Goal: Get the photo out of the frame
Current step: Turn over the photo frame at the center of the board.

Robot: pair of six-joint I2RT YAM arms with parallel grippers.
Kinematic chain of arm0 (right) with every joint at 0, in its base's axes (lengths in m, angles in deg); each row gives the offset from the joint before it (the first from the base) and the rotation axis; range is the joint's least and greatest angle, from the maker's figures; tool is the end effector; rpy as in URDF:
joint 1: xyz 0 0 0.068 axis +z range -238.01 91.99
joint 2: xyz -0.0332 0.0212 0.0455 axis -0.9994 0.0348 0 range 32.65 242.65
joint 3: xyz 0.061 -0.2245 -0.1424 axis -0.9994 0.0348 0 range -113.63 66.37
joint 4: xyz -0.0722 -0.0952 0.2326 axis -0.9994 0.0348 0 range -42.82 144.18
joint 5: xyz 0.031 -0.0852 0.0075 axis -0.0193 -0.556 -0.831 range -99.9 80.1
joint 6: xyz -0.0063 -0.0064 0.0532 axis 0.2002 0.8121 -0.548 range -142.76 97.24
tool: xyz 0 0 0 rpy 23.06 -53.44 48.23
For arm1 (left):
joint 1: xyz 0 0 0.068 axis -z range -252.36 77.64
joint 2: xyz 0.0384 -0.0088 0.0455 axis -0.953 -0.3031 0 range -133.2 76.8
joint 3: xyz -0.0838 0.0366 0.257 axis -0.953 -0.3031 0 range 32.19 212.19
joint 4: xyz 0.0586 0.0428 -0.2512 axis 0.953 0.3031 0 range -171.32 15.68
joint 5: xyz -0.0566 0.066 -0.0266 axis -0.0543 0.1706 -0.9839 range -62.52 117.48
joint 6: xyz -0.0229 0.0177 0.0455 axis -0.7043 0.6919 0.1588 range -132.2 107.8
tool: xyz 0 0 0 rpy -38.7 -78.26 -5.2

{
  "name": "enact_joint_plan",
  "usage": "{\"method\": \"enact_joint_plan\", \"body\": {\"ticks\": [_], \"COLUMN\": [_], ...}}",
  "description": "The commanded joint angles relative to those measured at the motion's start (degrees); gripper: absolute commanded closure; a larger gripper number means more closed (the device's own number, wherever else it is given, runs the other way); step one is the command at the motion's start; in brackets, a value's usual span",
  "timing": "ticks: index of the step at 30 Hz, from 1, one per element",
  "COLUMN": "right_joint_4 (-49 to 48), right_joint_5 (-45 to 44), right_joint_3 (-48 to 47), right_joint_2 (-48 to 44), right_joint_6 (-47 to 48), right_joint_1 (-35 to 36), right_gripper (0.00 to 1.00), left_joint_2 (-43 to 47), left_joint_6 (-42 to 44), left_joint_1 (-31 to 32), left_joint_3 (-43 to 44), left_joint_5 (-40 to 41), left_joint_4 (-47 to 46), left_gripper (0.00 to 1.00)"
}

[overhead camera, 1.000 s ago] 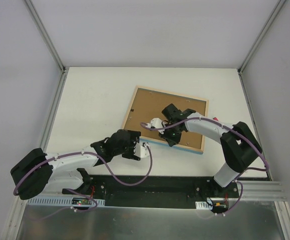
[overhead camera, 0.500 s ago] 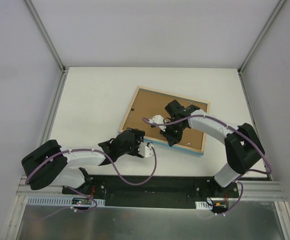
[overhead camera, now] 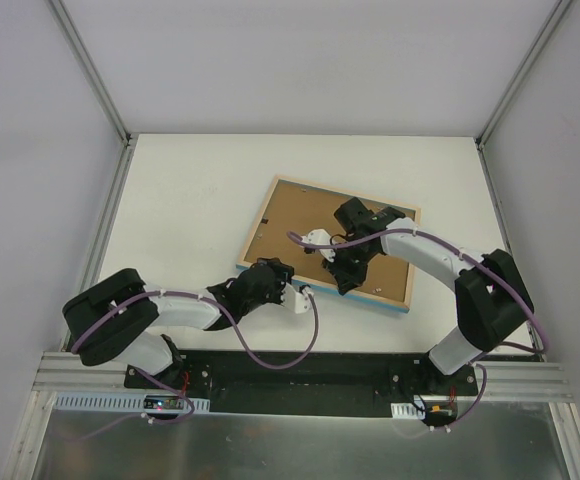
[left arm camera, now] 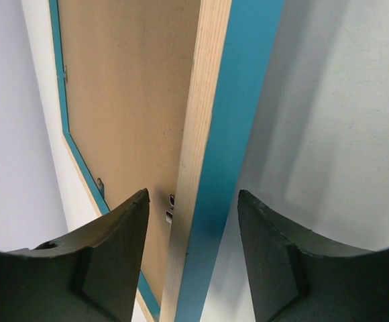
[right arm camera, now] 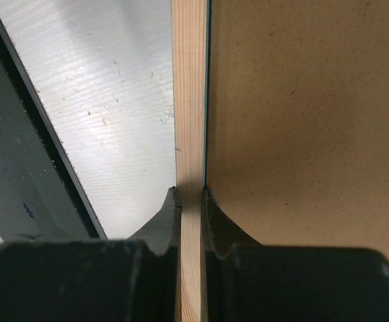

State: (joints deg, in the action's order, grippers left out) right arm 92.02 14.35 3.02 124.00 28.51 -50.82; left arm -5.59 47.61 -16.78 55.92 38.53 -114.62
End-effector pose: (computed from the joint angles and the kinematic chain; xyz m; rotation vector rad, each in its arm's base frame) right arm 0.2319 0.1943 0.2135 -1.9795 1.9061 0.5346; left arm 0.1538 -0.2124 0.1504 1.6324 1.1776 0.2412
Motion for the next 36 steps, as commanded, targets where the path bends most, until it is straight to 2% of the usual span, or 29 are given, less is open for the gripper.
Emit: {"method": "enact_joint_plan", "body": {"ticks": [1, 7, 14, 15, 17, 19, 21, 26, 27, 36], "right_joint_4": [3.8, 4.8, 4.6, 4.7, 4.6, 4.6, 4.7, 5.2, 5.4, 6.8], "right_joint_5": [6.0, 6.6, 5.0, 4.5, 3.4, 2.4, 1.6, -1.0, -1.4, -6.8], "right_joint_3": [-3.0, -3.4, -4.2, -4.5, -4.7, -4.9, -5.0, -5.6, -5.6, -5.7], "right_joint_2": [-3.7, -3.8, -3.9, -3.9, -4.2, -4.8, -5.8, -9.6, -10.4, -20.0], "right_joint_6": [1.4, 2.0, 1.9, 1.6, 1.6, 1.6, 1.9, 3.0, 3.5, 7.9], "right_joint_1": [-0.5, -1.0, -1.8, -1.9, -2.2, -2.5, -2.6, -3.3, -3.4, -4.7], "right_gripper": [1.00, 1.00, 1.00, 0.97, 0.66, 0.56, 0.43, 0.01, 0.04, 0.04], "left_joint_2": [-0.8, -1.8, -1.3, -0.9, -0.2, 1.0, 2.5, 7.0, 7.8, 12.5], "left_joint_6": [0.9, 1.0, 1.0, 0.9, 0.7, 0.2, -1.1, -5.0, -5.6, -10.4], "left_joint_1": [1.1, 2.0, 3.0, 3.2, 3.8, 4.2, 4.5, 4.8, 4.8, 5.0], "left_joint_3": [-0.3, 0.1, 0.3, 0.3, 0.2, 0.4, 0.9, 3.4, 4.1, 10.4], "left_joint_5": [1.3, 2.4, 3.6, 3.9, 4.3, 4.3, 4.1, 2.3, 2.1, -2.0], "left_joint_4": [-3.5, -4.2, -4.1, -4.1, -3.3, -1.9, 1.0, 9.7, 11.2, 24.1], "left_gripper": [0.51, 0.69, 0.84, 0.87, 0.91, 0.94, 0.96, 0.98, 0.99, 0.99]}}
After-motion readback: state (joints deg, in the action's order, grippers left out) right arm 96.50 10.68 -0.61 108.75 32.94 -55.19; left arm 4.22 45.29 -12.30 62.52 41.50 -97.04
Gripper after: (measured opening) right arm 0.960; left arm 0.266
